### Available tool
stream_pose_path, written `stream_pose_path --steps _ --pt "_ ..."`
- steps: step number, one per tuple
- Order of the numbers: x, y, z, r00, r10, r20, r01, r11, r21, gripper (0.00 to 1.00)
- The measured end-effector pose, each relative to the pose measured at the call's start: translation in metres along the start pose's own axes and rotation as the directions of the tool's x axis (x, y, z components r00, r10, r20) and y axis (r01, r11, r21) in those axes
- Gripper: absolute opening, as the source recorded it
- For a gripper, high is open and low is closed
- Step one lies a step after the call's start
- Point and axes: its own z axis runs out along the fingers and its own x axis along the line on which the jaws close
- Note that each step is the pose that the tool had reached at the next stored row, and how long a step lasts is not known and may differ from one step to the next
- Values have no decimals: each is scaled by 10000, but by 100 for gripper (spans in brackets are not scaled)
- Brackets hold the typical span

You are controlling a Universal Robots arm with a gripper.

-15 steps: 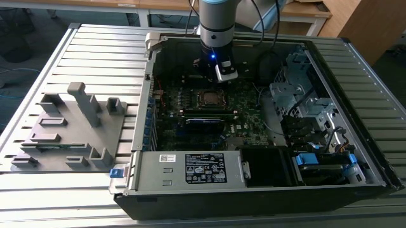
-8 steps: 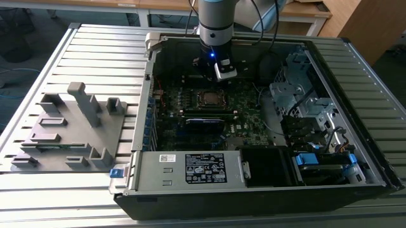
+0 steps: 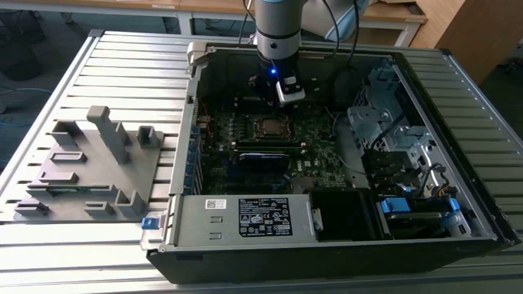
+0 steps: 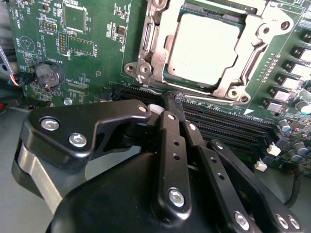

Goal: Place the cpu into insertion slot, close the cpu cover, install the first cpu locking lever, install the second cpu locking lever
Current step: 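Install the first cpu locking lever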

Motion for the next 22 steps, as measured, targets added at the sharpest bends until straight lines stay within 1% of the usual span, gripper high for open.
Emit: stream_pose_path --steps 5,8,13,17,22 --pt "1 0 2 10000 7 3 -7 10000 2 10" --pt "1 0 6 10000 3 14 -3 10000 35 10" --pt "1 0 6 10000 2 15 -2 10000 36 10" --pt "-3 5 -35 10000 3 15 -3 10000 36 10" --pt "-1 4 -41 10000 74 36 -74 10000 21 10"
